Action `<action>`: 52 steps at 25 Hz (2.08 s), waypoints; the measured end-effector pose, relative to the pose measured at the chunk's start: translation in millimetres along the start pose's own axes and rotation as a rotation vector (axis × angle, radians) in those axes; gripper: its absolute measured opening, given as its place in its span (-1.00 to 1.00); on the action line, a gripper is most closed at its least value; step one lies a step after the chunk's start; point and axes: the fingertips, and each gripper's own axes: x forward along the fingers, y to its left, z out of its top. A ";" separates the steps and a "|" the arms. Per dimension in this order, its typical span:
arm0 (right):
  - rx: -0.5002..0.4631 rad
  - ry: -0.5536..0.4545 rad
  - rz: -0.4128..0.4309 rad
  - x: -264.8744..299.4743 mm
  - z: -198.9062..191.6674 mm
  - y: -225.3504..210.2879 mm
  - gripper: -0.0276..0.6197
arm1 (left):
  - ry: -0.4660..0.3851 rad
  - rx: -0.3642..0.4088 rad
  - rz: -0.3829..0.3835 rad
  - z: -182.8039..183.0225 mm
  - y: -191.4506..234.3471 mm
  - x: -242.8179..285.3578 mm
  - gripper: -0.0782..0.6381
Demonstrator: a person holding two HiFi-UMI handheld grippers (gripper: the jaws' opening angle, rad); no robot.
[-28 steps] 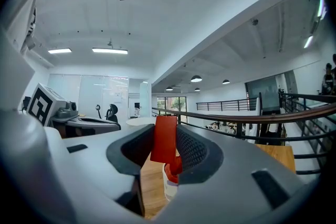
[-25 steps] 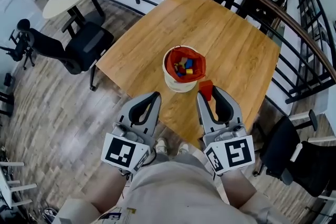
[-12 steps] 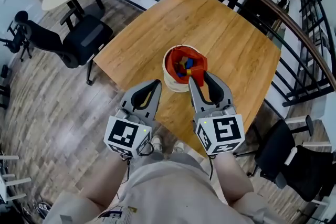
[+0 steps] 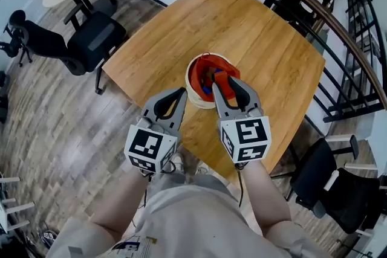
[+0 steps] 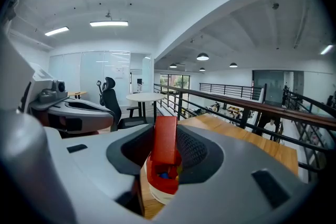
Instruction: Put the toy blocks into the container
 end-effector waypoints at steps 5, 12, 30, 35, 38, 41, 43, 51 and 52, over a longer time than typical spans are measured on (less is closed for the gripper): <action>0.003 0.062 0.015 27.4 -17.5 -1.3 -0.49 | 0.035 -0.011 -0.007 -15.7 11.7 14.1 -0.75; -0.006 0.157 0.037 56.9 -42.2 -4.6 -0.49 | 0.067 -0.031 -0.017 -30.4 21.1 28.7 -0.75; -0.030 0.425 0.108 100.7 -110.2 0.3 -0.49 | 0.107 -0.104 -0.028 -54.9 38.6 36.3 -0.75; -0.044 0.475 0.124 105.4 -119.4 2.8 -0.49 | 0.112 -0.131 -0.023 -58.4 42.2 33.0 -0.75; -0.062 0.487 0.132 107.1 -121.0 4.6 -0.49 | 0.116 -0.138 -0.020 -60.6 44.1 31.7 -0.75; -0.061 0.482 0.131 107.1 -122.5 4.8 -0.49 | 0.117 -0.148 -0.019 -62.6 44.6 30.9 -0.75; -0.056 0.473 0.130 106.5 -122.4 4.6 -0.48 | 0.116 -0.155 -0.018 -63.1 44.4 30.0 -0.75; -0.043 0.466 0.125 104.5 -121.0 3.2 -0.48 | 0.120 -0.166 -0.016 -62.9 44.0 27.7 -0.75; -0.040 0.465 0.123 103.3 -121.1 2.8 -0.48 | 0.120 -0.167 -0.015 -62.7 43.4 27.0 -0.75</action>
